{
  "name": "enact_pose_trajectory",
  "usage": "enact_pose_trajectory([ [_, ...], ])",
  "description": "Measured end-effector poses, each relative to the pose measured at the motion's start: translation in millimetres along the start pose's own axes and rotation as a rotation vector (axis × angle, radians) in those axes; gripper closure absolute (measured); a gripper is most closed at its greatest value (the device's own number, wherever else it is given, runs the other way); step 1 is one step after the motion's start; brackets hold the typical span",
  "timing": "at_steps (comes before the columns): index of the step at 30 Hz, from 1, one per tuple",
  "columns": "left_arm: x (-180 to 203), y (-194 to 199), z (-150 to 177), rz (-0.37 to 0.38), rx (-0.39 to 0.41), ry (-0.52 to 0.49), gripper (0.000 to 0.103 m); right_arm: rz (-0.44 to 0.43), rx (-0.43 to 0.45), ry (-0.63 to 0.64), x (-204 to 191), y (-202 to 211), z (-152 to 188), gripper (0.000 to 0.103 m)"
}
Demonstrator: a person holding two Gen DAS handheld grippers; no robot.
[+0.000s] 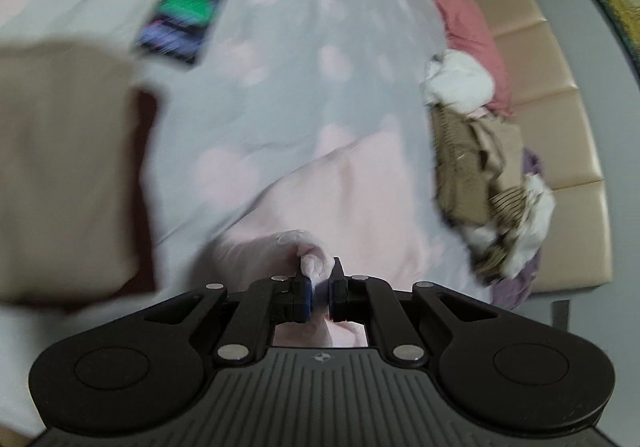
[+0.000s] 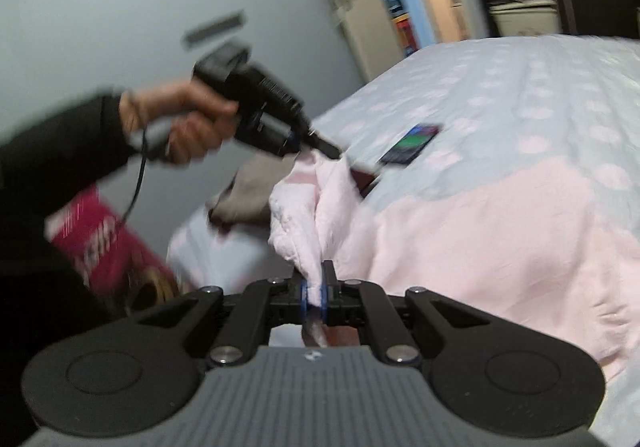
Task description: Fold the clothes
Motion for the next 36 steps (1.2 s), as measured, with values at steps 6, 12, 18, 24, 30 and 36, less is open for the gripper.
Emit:
enact_pose_trajectory([
  [6, 54.6, -66.8, -36.2, -0.003, -0.007, -0.008, 0.097, 0.008, 0.086, -0.269, 113.2, 33.7, -14.3, 0.095],
  [12, 101.5, -138.3, -66.7, -0.018, -0.014, -0.016, 0.097, 0.036, 0.115, -0.482, 198.2, 40.1, 14.8, 0.095],
  [18, 121.5, -173.8, -80.3, 0.073, 0.055, -0.028, 0.097, 0.069, 0.205, -0.615, 244.8, 45.5, 39.6, 0.095],
  [24, 110.6, -210.8, -85.5, 0.018, 0.027, 0.0, 0.071, 0.22, 0.154, -0.66, 256.6, 34.6, 57.2, 0.095],
  [30, 92.7, -186.3, -82.9, 0.107, 0.066, -0.046, 0.059, 0.41, 0.062, -0.656, 260.0, 22.1, 67.2, 0.081],
  [36, 80.6, -126.6, -62.8, -0.02, 0.217, -0.338, 0.041, 0.507, 0.112, -0.725, 234.3, 44.2, 65.0, 0.036],
])
Point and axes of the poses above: each gripper's, at about its wrist camera, not at the fingertips, and y roughly against the way its jaws point, x to its right, z to its underside, the point moved 1 cm from there along -y, roughly the way its jaws point, and after that the axes turned 10 degrees about y, right-handed, at the moved point
